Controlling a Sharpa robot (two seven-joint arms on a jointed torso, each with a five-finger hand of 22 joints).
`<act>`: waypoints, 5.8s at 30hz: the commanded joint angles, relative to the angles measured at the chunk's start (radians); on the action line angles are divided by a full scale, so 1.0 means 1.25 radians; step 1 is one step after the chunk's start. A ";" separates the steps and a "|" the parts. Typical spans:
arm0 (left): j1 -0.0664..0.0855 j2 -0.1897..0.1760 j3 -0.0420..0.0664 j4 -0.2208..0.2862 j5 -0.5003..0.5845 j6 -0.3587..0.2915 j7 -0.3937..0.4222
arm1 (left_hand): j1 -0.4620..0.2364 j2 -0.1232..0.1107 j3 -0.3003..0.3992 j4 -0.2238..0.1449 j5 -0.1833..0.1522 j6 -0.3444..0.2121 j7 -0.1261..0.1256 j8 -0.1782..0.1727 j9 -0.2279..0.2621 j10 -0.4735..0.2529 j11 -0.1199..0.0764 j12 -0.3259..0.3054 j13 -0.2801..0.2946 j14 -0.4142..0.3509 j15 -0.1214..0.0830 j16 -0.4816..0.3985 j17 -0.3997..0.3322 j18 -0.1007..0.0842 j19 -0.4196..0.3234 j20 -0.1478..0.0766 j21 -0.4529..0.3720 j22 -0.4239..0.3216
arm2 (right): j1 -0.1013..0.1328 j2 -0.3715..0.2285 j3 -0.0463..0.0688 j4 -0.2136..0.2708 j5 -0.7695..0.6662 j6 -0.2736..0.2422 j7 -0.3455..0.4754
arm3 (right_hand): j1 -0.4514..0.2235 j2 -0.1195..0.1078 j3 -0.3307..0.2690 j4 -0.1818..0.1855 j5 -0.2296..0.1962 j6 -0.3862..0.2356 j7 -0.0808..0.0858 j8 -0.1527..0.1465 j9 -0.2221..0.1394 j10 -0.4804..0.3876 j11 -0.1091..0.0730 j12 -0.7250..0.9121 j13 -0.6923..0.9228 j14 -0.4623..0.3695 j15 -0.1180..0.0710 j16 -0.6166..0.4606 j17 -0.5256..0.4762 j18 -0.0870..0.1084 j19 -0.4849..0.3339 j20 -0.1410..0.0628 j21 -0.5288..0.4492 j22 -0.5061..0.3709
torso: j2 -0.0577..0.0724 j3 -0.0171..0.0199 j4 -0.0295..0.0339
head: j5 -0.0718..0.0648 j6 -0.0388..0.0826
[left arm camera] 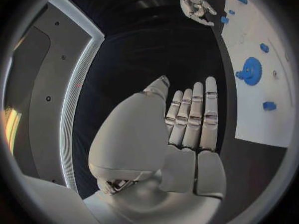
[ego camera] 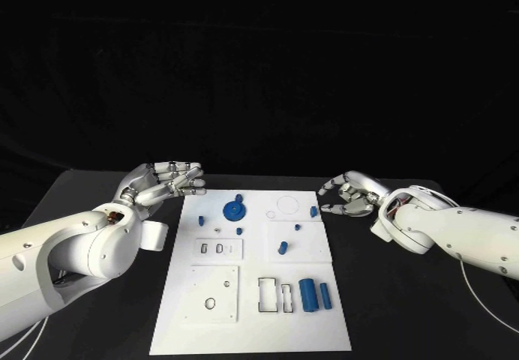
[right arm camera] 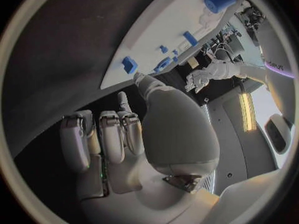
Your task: Assemble the parts on the task board
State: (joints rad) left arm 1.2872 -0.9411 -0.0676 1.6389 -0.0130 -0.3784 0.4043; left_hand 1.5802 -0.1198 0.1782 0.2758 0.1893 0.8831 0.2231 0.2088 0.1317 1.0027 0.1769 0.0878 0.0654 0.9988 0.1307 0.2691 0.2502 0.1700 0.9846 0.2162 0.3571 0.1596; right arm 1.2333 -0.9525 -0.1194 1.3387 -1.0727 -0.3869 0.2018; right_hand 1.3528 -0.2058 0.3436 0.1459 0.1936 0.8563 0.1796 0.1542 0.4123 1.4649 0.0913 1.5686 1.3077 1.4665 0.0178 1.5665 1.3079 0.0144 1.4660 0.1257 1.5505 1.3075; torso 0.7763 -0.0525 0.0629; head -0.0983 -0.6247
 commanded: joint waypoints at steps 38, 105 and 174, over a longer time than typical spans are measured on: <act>0.001 0.000 0.000 0.000 0.003 0.009 0.001 | -0.002 -0.003 0.005 -0.003 -0.003 -0.002 0.002 -0.003 -0.001 -0.001 0.000 -0.004 0.001 -0.005 -0.003 -0.004 0.002 0.007 -0.004 0.000 0.005 0.001 | -0.024 0.054 -0.001 -0.032 -0.027 0.015 -0.016 | 0.001 0.015 0.026 -0.013 -0.001 0.058 -0.011 0.016 0.010 0.085 -0.005 0.002 0.210 0.083 -0.004 0.003 0.207 -0.009 0.079 -0.005 0.010 0.204 | -0.002 0.0000 -0.0016 | 0.014 -0.016; 0.001 0.020 0.000 -0.024 0.003 0.010 -0.006 | 0.000 -0.002 0.009 -0.005 -0.003 -0.002 0.002 -0.004 -0.001 0.000 0.000 -0.005 0.001 -0.004 -0.003 -0.005 0.004 0.008 -0.004 0.000 0.007 0.002 | -0.018 0.254 -0.007 0.202 -0.294 -0.069 -0.373 | -0.040 0.070 0.118 -0.039 -0.023 0.132 -0.058 0.087 0.050 0.085 -0.049 0.002 0.210 0.083 -0.042 0.003 0.210 -0.012 0.084 -0.041 0.016 0.211 | -0.019 -0.0063 -0.0034 | 0.075 -0.050; 0.001 0.016 0.000 -0.023 0.003 0.013 -0.014 | -0.002 -0.002 0.010 -0.005 -0.003 -0.001 0.002 -0.004 -0.001 0.002 -0.001 -0.007 0.001 -0.005 -0.003 -0.007 0.007 0.007 -0.006 0.000 0.009 0.003 | -0.068 0.339 -0.015 0.126 -0.373 -0.037 -0.403 | -0.088 0.029 0.108 -0.022 -0.030 0.106 -0.050 0.085 0.049 0.085 -0.042 0.002 0.210 0.082 -0.038 0.002 0.205 -0.012 0.084 -0.039 0.016 0.211 | -0.018 -0.0044 -0.0035 | 0.087 -0.066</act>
State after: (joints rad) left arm 1.2874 -0.9212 -0.0680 1.6086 -0.0120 -0.3782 0.3821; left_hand 1.5803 -0.1197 0.1837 0.2702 0.1892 0.8831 0.2232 0.2088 0.1319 1.0027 0.1769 0.0840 0.0655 0.9989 0.1306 0.2652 0.2575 0.1700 0.9846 0.2162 0.3650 0.1619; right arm 1.1530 -0.5285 -0.1341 1.4985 -1.5274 -0.4730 -0.2851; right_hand 1.2513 -0.1704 0.4802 0.1125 0.1565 0.9947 0.1162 0.2679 0.4767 1.4648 0.0340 1.5686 1.3075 1.4648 -0.0306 1.5665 1.3075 0.0144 1.4679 0.0769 1.5663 1.3081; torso 0.7540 -0.0577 0.0584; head 0.0101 -0.7073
